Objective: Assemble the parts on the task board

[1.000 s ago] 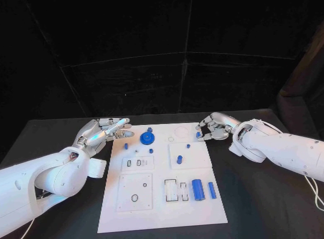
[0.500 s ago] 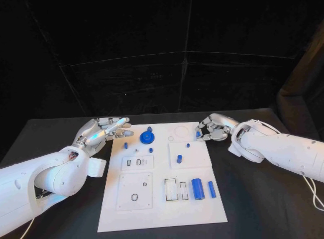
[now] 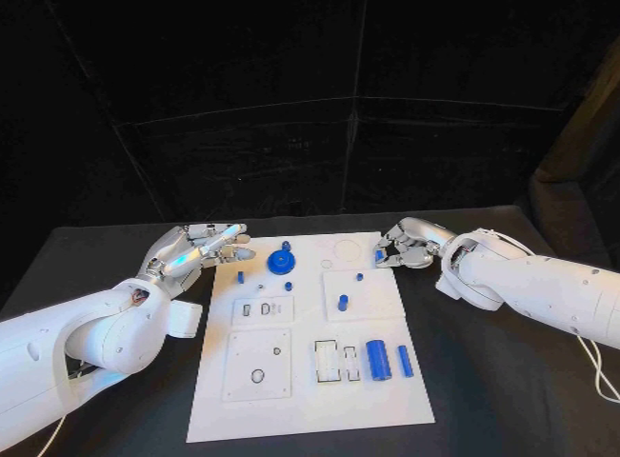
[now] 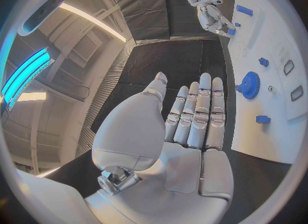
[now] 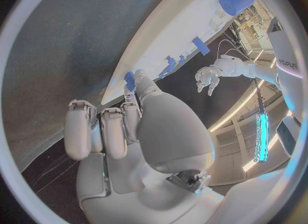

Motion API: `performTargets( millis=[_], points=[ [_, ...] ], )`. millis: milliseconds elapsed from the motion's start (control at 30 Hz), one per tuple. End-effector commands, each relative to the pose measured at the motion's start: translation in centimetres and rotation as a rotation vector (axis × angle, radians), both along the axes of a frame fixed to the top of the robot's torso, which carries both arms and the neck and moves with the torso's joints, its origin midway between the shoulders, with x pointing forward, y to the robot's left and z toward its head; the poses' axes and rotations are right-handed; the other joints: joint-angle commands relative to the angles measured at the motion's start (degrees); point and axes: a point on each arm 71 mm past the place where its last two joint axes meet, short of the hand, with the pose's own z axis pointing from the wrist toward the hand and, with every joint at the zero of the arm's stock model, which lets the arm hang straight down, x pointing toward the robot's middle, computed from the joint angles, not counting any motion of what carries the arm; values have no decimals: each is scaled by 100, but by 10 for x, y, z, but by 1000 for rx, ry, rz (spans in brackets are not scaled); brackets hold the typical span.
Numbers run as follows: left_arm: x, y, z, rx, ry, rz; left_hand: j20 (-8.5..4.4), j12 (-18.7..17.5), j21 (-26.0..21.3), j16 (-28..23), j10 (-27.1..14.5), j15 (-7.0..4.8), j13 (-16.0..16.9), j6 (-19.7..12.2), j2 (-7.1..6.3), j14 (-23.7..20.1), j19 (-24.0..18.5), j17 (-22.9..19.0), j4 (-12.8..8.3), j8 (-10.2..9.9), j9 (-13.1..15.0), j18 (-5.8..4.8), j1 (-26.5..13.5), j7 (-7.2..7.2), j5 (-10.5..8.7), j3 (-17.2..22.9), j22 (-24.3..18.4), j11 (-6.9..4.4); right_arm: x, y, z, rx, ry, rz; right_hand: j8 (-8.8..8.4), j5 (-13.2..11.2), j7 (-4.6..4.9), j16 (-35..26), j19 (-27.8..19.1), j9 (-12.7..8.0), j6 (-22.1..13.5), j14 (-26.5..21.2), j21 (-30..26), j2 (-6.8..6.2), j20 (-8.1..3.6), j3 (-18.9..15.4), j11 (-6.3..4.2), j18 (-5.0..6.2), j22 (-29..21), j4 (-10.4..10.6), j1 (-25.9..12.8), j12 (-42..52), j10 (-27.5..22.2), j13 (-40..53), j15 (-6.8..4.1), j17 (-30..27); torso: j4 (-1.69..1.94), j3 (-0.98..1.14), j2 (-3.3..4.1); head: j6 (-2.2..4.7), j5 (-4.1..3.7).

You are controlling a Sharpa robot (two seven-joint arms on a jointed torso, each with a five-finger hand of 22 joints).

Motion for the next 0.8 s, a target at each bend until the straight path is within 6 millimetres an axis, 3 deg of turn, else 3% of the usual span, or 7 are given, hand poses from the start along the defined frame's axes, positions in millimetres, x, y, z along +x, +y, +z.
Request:
performTargets(
  millis=[33, 233, 533, 733, 767, 800],
  points=[
    [0, -1, 1, -6, -7, -15, 15, -34, -34, -28, -38, 35, -7, -12, 21, -4, 9, 9, -19, -29, -4, 89, -20, 24, -34, -24, -9, -14, 0, 1, 0, -7, 7, 6, 33, -35, 4, 32, -2, 7, 40, 422, 19, 51, -39, 39, -52, -30, 13, -6, 10, -11, 2, 39, -48, 670, -4, 0, 0, -7, 3],
    [0, -2, 1, -6, -5, -17, 15, -34, -34, -29, -38, 35, -7, -12, 22, -3, 9, 10, -19, -29, -4, 89, -19, 24, -34, -24, -9, -14, 1, 1, 1, -2, -8, 4, 63, -18, -29, 34, 3, 13, 140, 425, 22, 50, -54, 109, -76, -31, 21, -40, -28, -5, 10, 47, -66, 681, -2, 2, -3, -13, 3],
    [-1, 0, 1, -5, -5, -15, 15, -34, -34, -29, -38, 35, -7, -12, 22, -3, 9, 10, -19, -29, -4, 89, -19, 24, -34, -24, -9, -14, -4, 9, 8, 38, -60, 2, 117, 7, -101, 45, 31, 19, 298, 434, 41, 157, -105, 307, -140, -41, 69, -70, -119, 3, 33, 58, -121, 721, -16, 1, -11, -17, 25],
    [-1, 2, 1, -4, -6, -11, 15, -34, -34, -29, -38, 35, -7, -12, 22, -3, 9, 10, -19, -29, -4, 89, -19, 24, -34, -24, -9, -14, -11, 27, 15, 59, -56, 16, 100, 28, -100, 44, 33, 10, 288, 434, 41, 157, -115, 348, -142, -41, 70, -60, -186, -12, 31, 49, -127, 722, -7, -35, -32, -14, 13],
    [-1, 2, 2, -4, -6, -11, 16, -36, -37, -33, -39, 36, -7, -13, 28, -4, 10, 11, -21, -30, -4, 88, -21, 24, -35, -25, -9, -14, -12, 32, 17, 61, -53, 27, 90, 47, -97, 42, 32, 5, 280, 433, 39, 133, -118, 350, -140, -41, 67, -48, -235, -16, 32, 47, -126, 720, 1, -43, -36, -29, 5],
    [-1, 2, 2, -4, -6, -12, 16, -36, -38, -34, -39, 36, -7, -13, 29, -4, 10, 12, -21, -30, -4, 88, -21, 24, -35, -25, -9, -13, -14, 41, 20, 61, -51, 48, 70, 235, -95, 39, 30, -2, 265, 432, 37, 37, -116, 326, -137, -42, 63, -17, -355, -26, 32, 43, -124, 715, 10, -53, -41, -34, -11]
  ],
)
